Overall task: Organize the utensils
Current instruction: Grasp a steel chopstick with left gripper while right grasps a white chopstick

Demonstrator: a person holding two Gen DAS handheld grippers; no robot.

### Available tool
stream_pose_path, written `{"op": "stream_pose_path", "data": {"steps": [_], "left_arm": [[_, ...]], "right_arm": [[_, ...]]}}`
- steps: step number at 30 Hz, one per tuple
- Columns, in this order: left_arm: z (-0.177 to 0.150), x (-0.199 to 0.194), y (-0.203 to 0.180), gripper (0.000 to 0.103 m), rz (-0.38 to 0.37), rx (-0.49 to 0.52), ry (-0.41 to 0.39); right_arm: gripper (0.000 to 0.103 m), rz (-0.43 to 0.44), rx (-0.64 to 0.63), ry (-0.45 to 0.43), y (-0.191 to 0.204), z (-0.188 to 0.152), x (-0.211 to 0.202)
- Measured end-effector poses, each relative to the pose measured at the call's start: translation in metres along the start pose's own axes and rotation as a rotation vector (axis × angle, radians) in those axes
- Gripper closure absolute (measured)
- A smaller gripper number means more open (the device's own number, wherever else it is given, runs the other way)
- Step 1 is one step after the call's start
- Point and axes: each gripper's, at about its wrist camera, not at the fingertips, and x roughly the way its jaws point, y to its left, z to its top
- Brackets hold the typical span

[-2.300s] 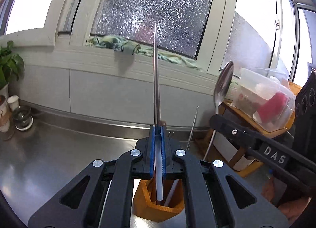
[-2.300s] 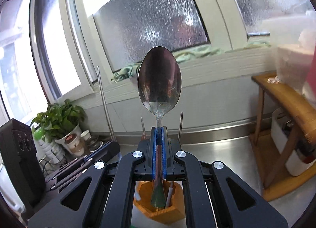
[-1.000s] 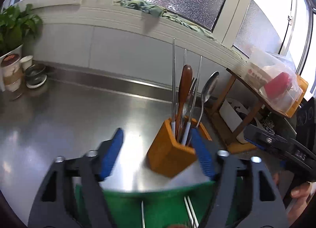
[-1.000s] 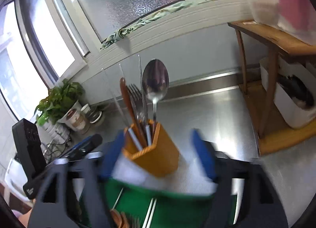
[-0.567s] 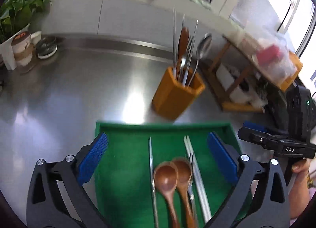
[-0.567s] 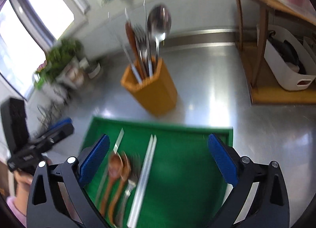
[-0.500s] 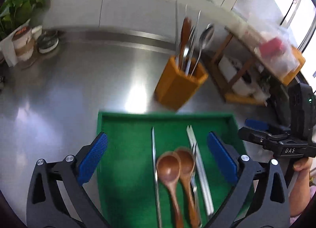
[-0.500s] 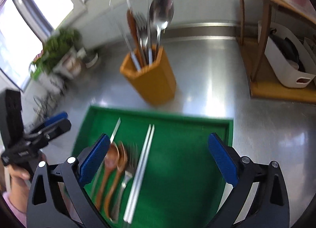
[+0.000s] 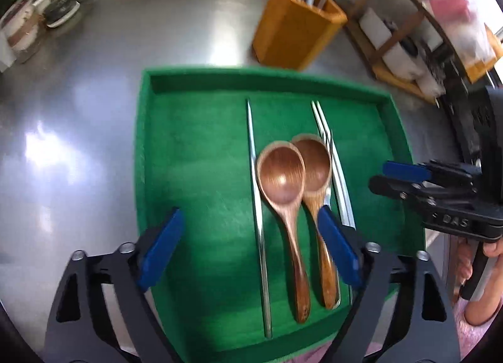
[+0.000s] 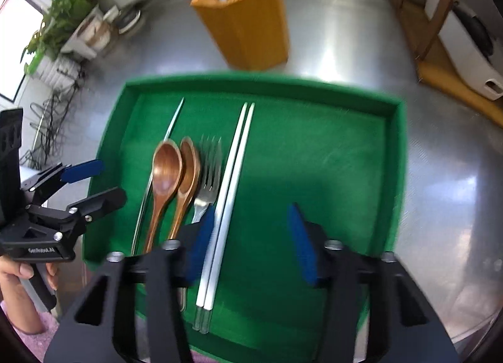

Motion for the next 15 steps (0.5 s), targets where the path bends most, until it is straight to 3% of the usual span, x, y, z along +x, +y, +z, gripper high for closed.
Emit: {"op": "stream_pose_path", "data": {"steps": [2,4,9,15], "left_arm": [[-0.004,0.006,0.000,0.043,0.022,0.011,0.030],[-0.007,0.011,0.000,0.048,0.023,0.017,0.050],[-0.012,0.016,0.003,0.049,0.015,0.015,0.062],[-0.011,0.017,-0.004,0.050,0.049,0.067,0.070]], "right_arm": [[0.073,-0.001,0.000,0.022,0.003,-0.002,0.006],[0.077,-0.001,-0.006,0.036,0.006,-0.005,0.011],[0.077,0.004,-0.001,0.057,0.012,-0.005,0.021],[0.078,-0.084,-0.040,0.066,0.023,-0.005,0.023]]}}
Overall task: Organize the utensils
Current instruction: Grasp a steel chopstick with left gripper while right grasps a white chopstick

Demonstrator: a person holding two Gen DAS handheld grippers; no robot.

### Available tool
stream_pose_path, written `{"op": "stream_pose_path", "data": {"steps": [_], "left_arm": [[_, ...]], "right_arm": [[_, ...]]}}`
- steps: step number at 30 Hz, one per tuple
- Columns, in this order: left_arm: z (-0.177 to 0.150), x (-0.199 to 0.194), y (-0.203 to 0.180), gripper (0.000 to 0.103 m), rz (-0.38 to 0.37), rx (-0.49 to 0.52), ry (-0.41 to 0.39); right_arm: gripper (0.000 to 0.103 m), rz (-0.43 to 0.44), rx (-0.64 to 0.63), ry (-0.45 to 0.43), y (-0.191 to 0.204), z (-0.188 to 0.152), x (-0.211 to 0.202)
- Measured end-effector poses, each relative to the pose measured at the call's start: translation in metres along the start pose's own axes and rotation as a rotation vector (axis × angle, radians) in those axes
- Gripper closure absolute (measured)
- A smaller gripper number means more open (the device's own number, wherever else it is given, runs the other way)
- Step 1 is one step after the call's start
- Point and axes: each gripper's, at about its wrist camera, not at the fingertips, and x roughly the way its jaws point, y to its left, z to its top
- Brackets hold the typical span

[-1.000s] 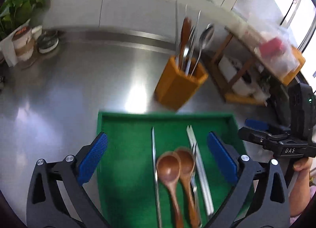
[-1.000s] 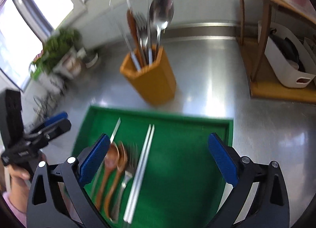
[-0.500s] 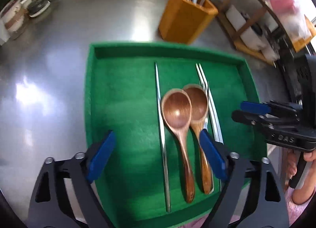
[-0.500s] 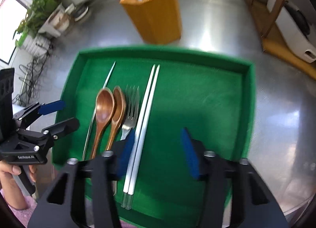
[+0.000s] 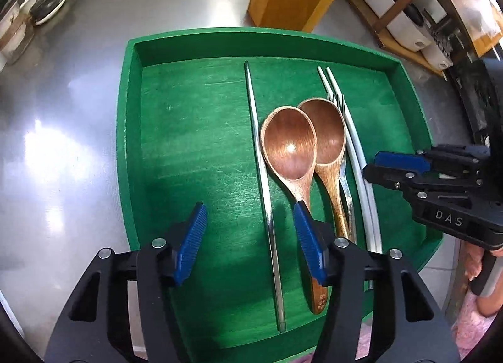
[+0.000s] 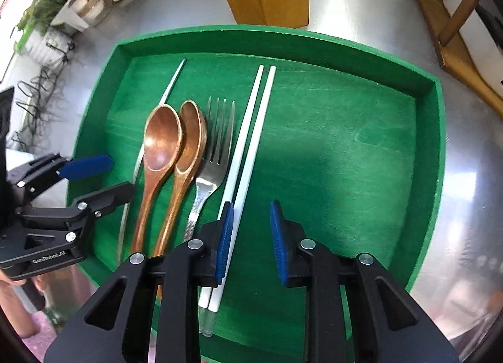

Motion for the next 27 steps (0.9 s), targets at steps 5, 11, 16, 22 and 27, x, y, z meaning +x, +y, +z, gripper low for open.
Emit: {"op": "stream_pose_path", "data": {"steps": [5,11,16,22,27], "left_arm": [[0.005,0.007,-0.014,0.050,0.054,0.066,0.027],[0.014,0.013,-0.023,0.065,0.152,0.116,0.095],[0.020,0.017,-0.024,0.065,0.169,0.119,0.127],[0.030,0.021,-0.030,0.071,0.203,0.128,0.148],[0.035,0.020,-0.029,0.089,0.210,0.125,0.146]], "right_arm": [[0.078,-0.022,0.022,0.027,-0.008,0.001,-0.001],[0.077,-0.045,0.068,0.058,-0.035,0.001,-0.005],[0.075,-0.035,0.123,0.094,-0.042,0.007,-0.003],[0.081,-0.106,0.072,0.108,-0.025,0.017,0.004],[0.091,-0.159,0.002,0.131,-0.010,0.015,0.006]]}}
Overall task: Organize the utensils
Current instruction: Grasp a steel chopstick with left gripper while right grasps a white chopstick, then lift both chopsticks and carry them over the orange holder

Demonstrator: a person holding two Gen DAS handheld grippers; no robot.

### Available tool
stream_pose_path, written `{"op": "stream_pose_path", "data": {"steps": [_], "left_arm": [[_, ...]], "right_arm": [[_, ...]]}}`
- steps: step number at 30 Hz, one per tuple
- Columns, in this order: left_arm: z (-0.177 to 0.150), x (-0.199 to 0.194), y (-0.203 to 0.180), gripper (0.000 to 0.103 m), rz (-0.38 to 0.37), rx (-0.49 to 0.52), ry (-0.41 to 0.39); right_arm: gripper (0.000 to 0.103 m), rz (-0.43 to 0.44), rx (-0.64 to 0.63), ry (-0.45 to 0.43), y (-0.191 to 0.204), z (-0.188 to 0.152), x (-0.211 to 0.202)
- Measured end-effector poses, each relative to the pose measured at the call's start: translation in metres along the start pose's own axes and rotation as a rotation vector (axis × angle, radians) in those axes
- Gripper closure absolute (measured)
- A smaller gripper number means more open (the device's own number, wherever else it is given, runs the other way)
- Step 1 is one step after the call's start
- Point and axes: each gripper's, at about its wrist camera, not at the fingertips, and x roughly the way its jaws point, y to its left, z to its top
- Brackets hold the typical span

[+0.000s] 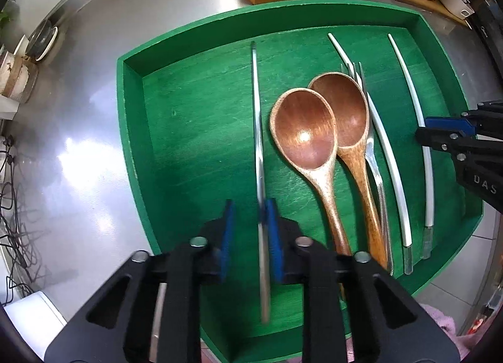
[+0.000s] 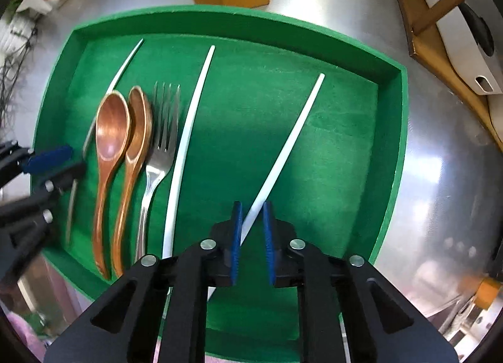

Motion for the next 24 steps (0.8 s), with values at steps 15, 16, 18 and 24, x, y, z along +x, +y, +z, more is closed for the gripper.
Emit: {"op": "stream_pose_path", "data": {"steps": [15,16,18,24], "left_arm": [[0.001,0.003,0.018,0.099,-0.009,0.013,0.044],[0.003,0.004,0.018,0.099,-0.012,0.016,0.044],[0.004,0.005,0.018,0.099,-0.014,0.026,0.040],[-0.002,0.002,0.016,0.099,-0.005,0.015,0.009]], "right_arm": [[0.093,-0.021,-0.054,0.073,0.028,0.025,0.002],[0.093,-0.020,-0.058,0.067,0.032,0.025,0.001],[0.095,-0.013,-0.073,0.046,0.033,0.025,0.000],[0.097,0.004,-0.072,0.004,0.018,0.020,-0.010]]}}
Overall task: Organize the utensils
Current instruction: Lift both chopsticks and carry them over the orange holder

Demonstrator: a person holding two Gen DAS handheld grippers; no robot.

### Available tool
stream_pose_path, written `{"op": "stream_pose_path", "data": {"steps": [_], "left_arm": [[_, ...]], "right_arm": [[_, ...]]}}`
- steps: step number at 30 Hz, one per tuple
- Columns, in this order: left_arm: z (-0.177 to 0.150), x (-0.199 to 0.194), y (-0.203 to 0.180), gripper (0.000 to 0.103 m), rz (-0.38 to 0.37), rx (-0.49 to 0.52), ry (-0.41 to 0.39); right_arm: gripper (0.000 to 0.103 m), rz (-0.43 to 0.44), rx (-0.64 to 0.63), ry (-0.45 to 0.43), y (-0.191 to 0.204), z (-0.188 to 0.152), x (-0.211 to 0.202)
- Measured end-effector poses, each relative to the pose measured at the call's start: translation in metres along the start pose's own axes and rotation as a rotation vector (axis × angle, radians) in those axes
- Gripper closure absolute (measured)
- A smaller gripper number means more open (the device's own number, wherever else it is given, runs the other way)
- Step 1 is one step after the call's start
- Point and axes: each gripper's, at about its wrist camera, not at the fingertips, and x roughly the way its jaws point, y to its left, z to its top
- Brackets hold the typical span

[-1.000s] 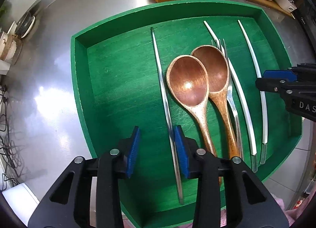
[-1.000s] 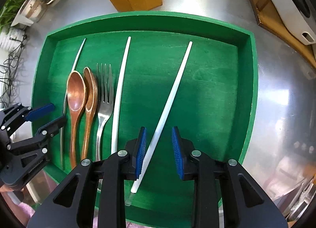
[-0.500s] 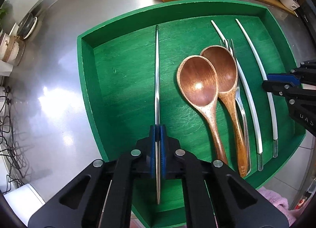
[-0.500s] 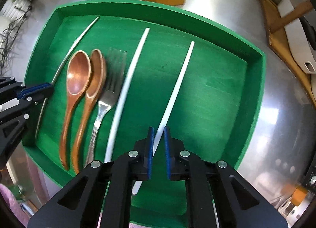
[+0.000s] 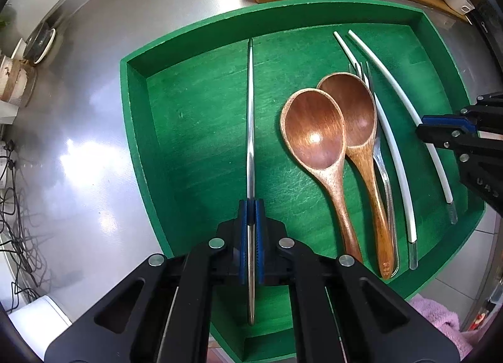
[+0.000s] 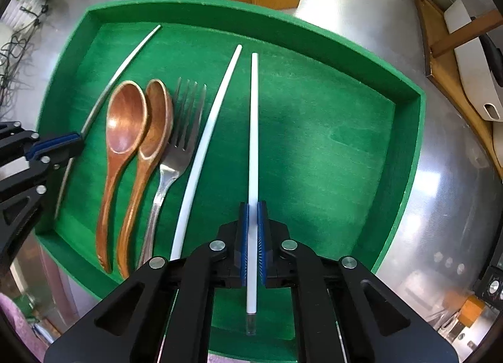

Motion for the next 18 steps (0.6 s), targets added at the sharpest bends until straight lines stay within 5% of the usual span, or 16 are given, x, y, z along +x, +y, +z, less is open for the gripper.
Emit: {"op": "stream_pose_path", "data": {"steps": [7,18], "left_arm": [[-0.015,-0.041,0.002,0.099,-0.052,-0.038,-0.124],[-0.025,-0.097,0.005,0.099,-0.163,-0.116,-0.595]], "right_arm": [[0.097,0.071,0.016,-0.122,-0.014,-0.020,-0.053],[0.097,0.181,0.014,-0.605,-0.044,-0.044,-0.108]]}}
